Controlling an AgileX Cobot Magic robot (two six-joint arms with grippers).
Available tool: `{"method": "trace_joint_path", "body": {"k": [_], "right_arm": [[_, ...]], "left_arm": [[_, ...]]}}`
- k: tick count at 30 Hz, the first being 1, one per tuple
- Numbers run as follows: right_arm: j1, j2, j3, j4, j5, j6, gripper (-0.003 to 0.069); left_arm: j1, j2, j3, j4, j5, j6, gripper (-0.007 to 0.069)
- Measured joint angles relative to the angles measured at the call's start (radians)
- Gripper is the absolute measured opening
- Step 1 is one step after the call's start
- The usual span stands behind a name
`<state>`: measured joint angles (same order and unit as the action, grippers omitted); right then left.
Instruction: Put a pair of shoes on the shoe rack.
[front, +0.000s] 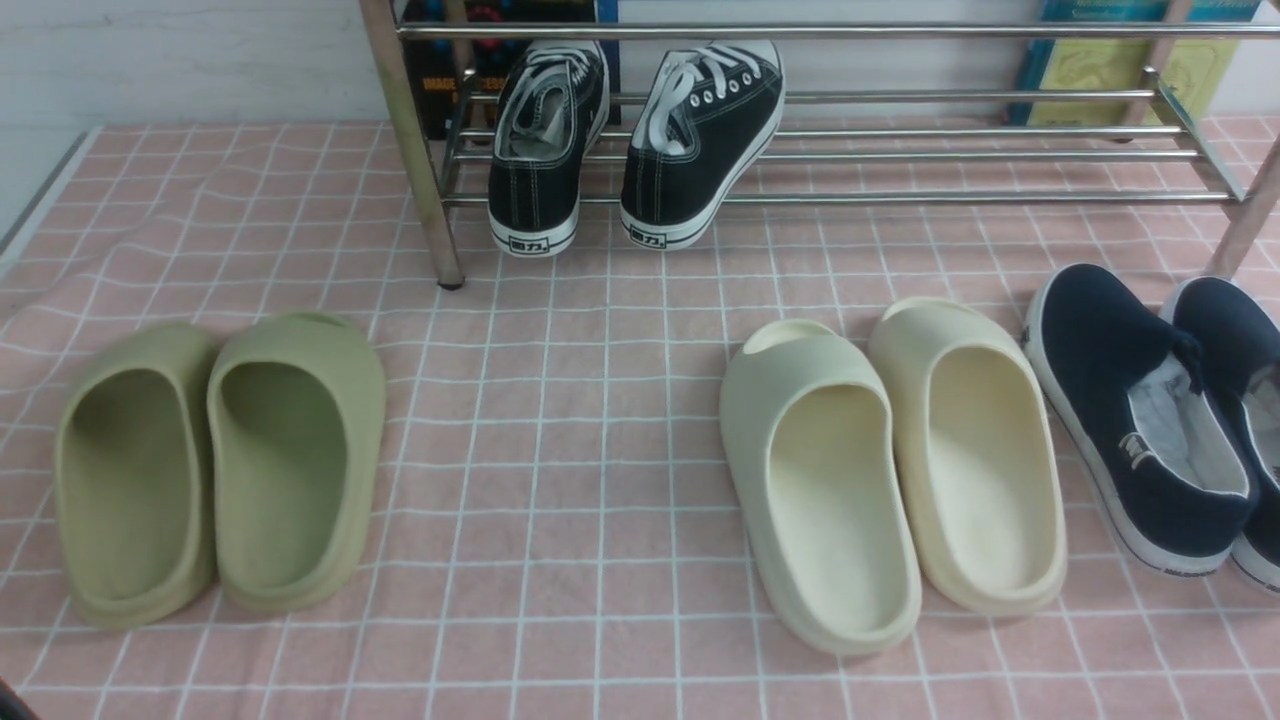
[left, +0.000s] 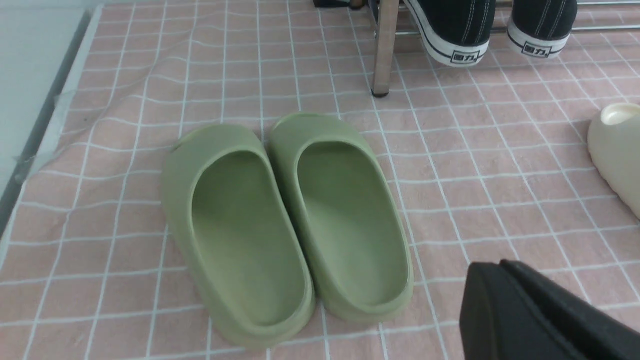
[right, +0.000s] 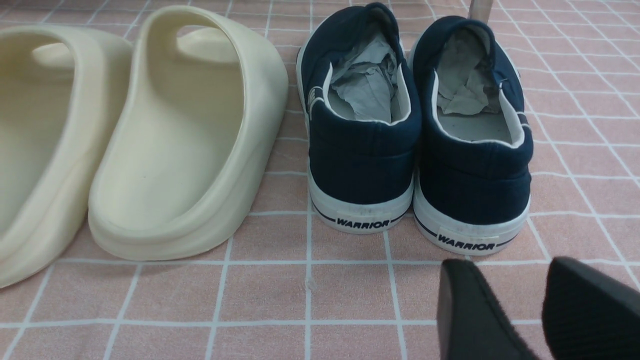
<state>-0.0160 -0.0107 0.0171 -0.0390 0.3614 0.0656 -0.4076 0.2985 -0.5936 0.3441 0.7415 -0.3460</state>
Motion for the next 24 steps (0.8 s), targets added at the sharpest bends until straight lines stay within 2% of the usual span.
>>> {"method": "trace_joint_path", "body": {"k": [3,5,7,10,11,13,16,24], "right_arm": [[0.000,0.000,0.000,0.000,0.000,0.000,0.0240],[0.000,0.000,0.000,-0.001,0.000,0.000,0.0240],[0.000,0.000,0.000,-0.001,0.000,0.000,0.0240],[0.000,0.000,0.000,-0.001,0.000,0.000,0.0240],[0.000,0.000,0.000,-0.001,0.000,0.000,0.0240],[0.000,0.000,0.000,-0.001,0.000,0.000,0.0240],[0.000,0.000,0.000,-0.001,0.000,0.000,0.0240],[0.000,0.000,0.000,-0.001,0.000,0.000,0.0240]], "left_arm": [[0.007,-0.059,0.136,0.066,-0.195,-0.081,0.0015],[0.048,-0.098,0.223,0.078,-0.308,-0.114,0.0015],[0.090,-0.122,0.285,0.061,-0.377,-0.114,0.0015],[0.261,-0.181,0.425,-0.077,-0.483,-0.002,0.0015],[0.261,-0.184,0.425,-0.077,-0.488,-0.002,0.0015],[0.355,-0.224,0.500,-0.165,-0.530,0.124,0.0012],[0.411,-0.280,0.561,-0.194,-0.542,0.196,0.0011],[0.425,-0.310,0.620,-0.191,-0.439,0.236,0.0011]]}}
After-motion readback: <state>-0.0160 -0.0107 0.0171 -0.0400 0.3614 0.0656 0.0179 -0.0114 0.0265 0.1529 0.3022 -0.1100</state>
